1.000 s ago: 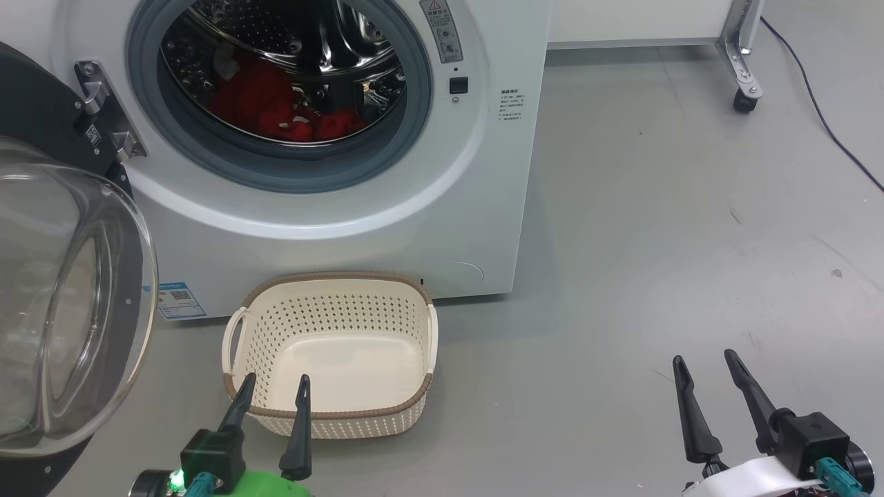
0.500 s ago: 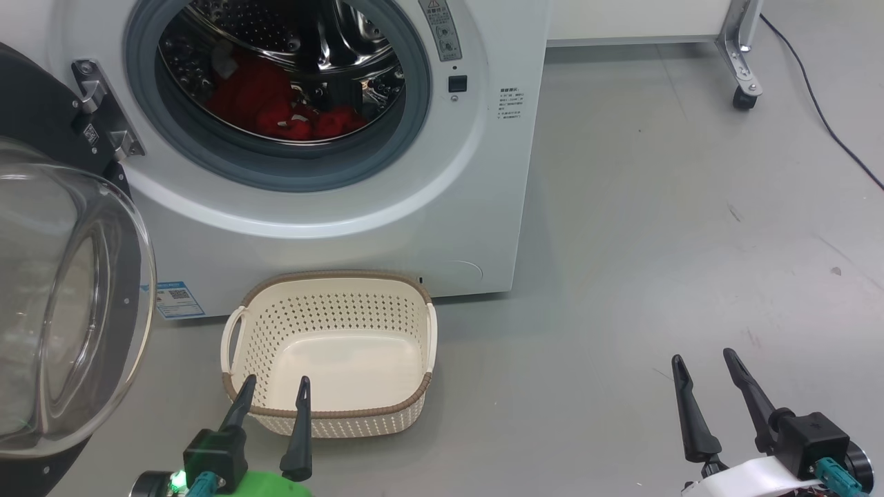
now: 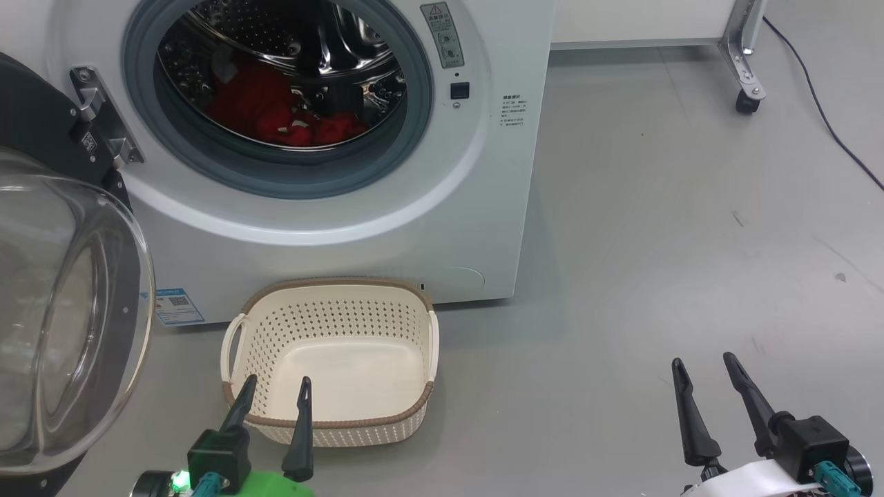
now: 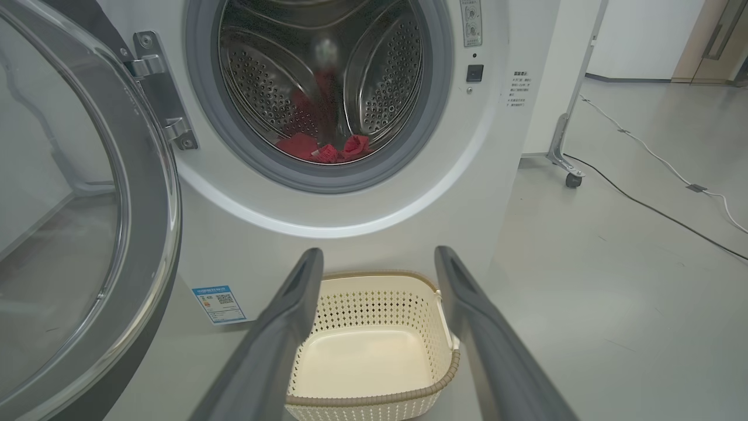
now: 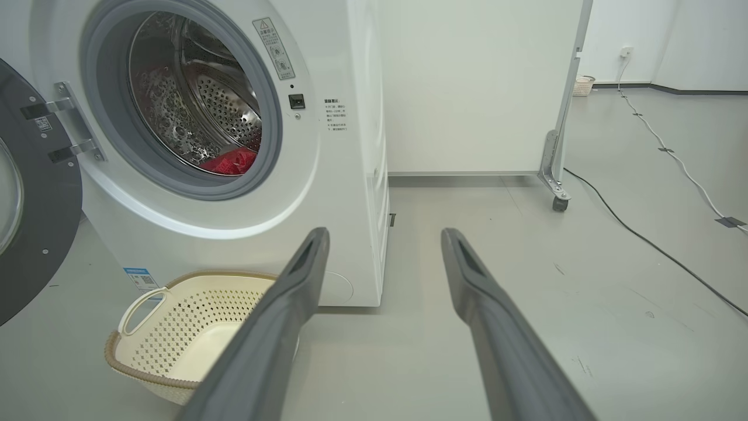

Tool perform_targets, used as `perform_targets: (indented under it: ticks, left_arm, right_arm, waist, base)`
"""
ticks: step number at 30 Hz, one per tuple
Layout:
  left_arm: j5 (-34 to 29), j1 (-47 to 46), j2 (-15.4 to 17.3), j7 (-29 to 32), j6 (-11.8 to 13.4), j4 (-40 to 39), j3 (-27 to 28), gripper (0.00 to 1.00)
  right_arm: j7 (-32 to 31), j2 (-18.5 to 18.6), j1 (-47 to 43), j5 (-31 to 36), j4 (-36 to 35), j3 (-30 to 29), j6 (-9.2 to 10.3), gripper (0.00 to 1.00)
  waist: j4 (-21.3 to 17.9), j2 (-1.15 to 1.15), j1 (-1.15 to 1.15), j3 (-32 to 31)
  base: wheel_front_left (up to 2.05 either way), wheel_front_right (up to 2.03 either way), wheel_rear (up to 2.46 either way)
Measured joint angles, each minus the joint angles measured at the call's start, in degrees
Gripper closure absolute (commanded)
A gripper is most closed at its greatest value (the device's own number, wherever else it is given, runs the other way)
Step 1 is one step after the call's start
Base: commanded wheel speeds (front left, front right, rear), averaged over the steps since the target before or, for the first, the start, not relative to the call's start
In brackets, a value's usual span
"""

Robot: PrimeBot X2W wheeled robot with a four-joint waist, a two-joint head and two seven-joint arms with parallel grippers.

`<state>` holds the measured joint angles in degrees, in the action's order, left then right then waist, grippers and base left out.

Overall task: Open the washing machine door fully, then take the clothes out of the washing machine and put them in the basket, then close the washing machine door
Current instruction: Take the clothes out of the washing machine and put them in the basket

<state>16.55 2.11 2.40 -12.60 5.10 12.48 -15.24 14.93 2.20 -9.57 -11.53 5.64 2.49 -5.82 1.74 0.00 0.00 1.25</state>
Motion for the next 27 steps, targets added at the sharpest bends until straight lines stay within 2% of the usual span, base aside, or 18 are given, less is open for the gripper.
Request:
perform_targets:
  ticks: [27]
  left_arm:
    - [0.01,-0.03,0.02,-0.01,0.16,0.00,-1.09,0.00]
  right_arm:
    - [0.00,-0.01,-0.03,-0.54,0.14,0.51,0.02,0.00]
  waist:
    - [0.74,0.00,0.00,0.05]
  base:
    - [0.88,-0.88,0.00]
